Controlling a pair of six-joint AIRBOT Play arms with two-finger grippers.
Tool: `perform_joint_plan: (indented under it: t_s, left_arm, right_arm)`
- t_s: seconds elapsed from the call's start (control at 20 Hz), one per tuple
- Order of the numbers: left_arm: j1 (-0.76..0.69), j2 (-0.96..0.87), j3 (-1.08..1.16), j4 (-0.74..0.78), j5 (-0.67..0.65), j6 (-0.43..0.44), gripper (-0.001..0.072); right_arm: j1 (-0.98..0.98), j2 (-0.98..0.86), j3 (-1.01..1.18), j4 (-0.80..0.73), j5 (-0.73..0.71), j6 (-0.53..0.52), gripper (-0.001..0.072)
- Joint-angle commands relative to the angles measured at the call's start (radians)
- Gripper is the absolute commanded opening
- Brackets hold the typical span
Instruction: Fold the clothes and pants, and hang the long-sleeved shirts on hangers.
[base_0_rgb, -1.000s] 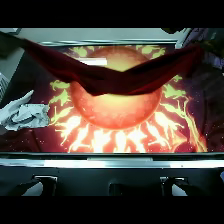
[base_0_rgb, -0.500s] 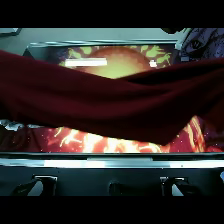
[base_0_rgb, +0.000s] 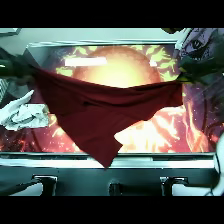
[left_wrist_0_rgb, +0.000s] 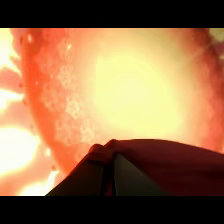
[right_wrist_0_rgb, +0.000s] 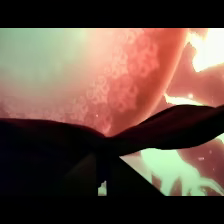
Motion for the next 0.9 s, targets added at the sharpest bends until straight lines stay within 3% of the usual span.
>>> perform_joint_plan:
  t_s: [0.0, 0.2, 0.3, 0.35, 0.4, 0.45, 0.55, 0.7, 0.85]
  left_arm:
    - [-0.067, -0.269, -0.063, -0.015, 0.114, 0.012, 0.0018]
    - [-0.109, -0.428, -0.062, -0.053, 0.179, 0.009, 0.0018]
    - [-0.119, -0.446, -0.062, -0.051, 0.18, 0.01, 0.0018]
    - [-0.119, -0.446, -0.062, -0.051, 0.182, 0.01, 0.0018]
    - [-0.119, -0.443, -0.062, -0.051, 0.182, 0.01, 0.0018]
    - [-0.117, -0.441, -0.062, -0.051, 0.182, 0.01, 0.0018]
    - [-0.113, -0.44, -0.062, -0.051, 0.177, 0.01, 0.0018]
    - [-0.113, -0.44, -0.062, -0.051, 0.154, 0.01, 0.0018]
    - [-0.113, -0.44, -0.062, -0.051, 0.127, 0.01, 0.0018]
  right_arm:
    - [0.001, -0.285, -0.018, 0.026, 0.19, -0.013, 0.0035]
    - [0.0, -0.45, -0.018, 0.076, 0.356, -0.001, 0.005]
    - [-0.003, -0.451, -0.018, 0.063, 0.385, -0.006, 0.0148]
    - [-0.012, -0.439, -0.016, 0.051, 0.381, -0.013, 0.0152]
    - [-0.028, -0.423, -0.013, 0.047, 0.364, -0.034, 0.0204]
    - [-0.049, -0.405, -0.013, 0.048, 0.337, -0.062, 0.0322]
    - [-0.095, -0.37, -0.013, 0.047, 0.215, -0.148, 0.0433]
    - [-0.161, -0.346, -0.023, 0.066, 0.04, -0.261, 0.0447]
    - [-0.167, -0.281, -0.179, 0.126, 0.075, -0.301, 0.045]
